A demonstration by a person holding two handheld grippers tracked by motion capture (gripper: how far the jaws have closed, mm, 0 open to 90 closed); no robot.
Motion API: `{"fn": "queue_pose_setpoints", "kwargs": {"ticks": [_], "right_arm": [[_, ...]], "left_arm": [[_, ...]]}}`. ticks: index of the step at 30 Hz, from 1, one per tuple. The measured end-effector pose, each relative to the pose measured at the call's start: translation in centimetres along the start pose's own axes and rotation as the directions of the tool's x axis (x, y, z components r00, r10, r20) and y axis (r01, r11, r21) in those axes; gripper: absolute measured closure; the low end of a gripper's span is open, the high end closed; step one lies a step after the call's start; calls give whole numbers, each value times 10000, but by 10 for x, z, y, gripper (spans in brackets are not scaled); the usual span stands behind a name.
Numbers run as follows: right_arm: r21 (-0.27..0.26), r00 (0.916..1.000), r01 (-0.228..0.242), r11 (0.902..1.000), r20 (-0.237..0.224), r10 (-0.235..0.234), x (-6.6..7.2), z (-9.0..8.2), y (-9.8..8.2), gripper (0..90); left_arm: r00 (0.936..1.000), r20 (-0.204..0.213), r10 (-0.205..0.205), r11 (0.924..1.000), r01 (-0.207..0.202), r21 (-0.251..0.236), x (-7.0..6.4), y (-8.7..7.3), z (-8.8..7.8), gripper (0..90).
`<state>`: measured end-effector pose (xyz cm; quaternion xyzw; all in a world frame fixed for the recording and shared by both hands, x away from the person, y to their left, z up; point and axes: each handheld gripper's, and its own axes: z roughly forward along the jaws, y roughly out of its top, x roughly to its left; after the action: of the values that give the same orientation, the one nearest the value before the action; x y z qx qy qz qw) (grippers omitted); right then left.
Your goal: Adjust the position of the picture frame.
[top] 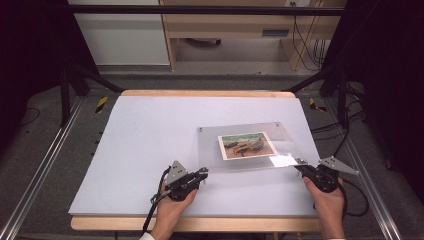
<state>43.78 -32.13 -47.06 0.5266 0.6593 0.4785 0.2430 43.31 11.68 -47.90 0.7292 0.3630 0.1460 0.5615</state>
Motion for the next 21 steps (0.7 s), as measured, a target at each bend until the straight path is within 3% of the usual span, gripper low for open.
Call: {"fn": "queue_pose_setpoints", "kwargs": {"ticks": [6, 9, 10, 13, 17, 19, 21], "right_arm": [[-51, 9997, 198, 9998, -115, -198, 2, 4, -1, 748], [-260, 9997, 168, 9995, -151, -172, 1, 4, 1, 778], [-380, 9998, 202, 9991, -86, -206, 0, 2, 2, 833], [-376, 9998, 172, 9991, -110, -176, -1, 3, 2, 838], [-169, 9996, 298, 9994, 24, -297, 1, 3, 3, 844], [-125, 9995, 306, 9995, 64, -305, 2, 3, 3, 845], [-120, 9994, 325, 9994, 142, -324, 4, 3, 5, 846]], "left_arm": [[9998, 60, -178, 9998, 177, 38, 1, 1, -1, 842], [9999, 4, -119, 9999, 119, 24, 0, 2, -1, 843], [10000, -19, -74, 10000, 74, 40, 0, 4, -2, 843], [10000, -55, 39, 9999, -39, 124, 0, 6, -1, 831], [9998, 37, -219, 9996, 218, 164, 4, 9, 5, 768], [9996, 134, -236, 9996, 234, 183, 4, 9, 6, 835], [10000, 4, 25, 9999, -25, 160, 3, 12, 4, 841]]}}
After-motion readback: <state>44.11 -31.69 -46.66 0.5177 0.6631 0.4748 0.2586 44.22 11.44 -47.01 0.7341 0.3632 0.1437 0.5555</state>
